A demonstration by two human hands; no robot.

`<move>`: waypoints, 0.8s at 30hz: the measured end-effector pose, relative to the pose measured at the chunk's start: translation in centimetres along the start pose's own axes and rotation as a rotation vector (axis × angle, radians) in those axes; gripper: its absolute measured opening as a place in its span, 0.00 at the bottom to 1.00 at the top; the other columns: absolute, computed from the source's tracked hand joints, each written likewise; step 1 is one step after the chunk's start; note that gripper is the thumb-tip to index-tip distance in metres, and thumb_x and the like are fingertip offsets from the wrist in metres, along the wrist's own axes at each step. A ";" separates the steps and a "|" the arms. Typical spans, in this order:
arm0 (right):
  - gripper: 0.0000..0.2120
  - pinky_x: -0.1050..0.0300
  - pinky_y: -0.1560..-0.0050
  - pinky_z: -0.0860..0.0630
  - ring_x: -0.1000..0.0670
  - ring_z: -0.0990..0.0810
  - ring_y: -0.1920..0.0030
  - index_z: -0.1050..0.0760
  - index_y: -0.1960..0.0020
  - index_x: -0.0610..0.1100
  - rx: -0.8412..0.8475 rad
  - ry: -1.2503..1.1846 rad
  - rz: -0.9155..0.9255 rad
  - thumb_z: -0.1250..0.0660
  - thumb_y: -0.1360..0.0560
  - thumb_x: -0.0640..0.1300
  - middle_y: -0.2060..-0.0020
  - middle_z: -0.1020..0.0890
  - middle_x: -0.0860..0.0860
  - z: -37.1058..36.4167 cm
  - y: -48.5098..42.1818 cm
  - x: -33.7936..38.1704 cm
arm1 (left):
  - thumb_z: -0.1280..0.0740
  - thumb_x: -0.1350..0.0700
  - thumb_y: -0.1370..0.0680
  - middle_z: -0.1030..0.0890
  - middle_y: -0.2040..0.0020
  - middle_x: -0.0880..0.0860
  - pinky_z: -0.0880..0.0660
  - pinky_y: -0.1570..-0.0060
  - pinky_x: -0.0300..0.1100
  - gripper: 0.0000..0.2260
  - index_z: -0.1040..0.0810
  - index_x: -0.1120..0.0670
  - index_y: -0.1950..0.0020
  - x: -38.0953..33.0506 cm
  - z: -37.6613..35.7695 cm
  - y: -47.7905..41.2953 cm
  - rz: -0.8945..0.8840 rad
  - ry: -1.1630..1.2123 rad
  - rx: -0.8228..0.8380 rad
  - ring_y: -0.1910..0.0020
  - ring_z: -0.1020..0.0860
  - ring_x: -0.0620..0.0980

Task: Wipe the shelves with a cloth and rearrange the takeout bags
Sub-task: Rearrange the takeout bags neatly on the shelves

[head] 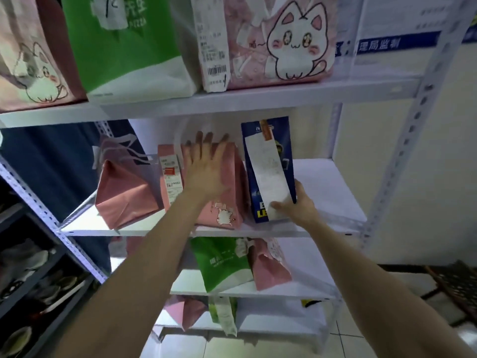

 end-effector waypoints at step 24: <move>0.39 0.37 0.37 0.19 0.42 0.21 0.34 0.37 0.23 0.52 0.086 0.055 -0.088 0.20 0.26 0.39 0.34 0.20 0.50 -15.8 1.0 6.7 | 0.22 0.39 0.27 0.32 0.29 0.57 0.39 0.21 0.57 0.51 0.48 0.42 0.11 17.8 -1.9 -2.8 -0.051 0.009 0.077 0.27 0.32 0.61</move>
Point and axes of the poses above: each hand's wrist, its own y-axis away from the middle knuckle, its own z-axis out of the back of the hand, x = y × z, the point moved 10 cm from there along -y, towards the middle knuckle
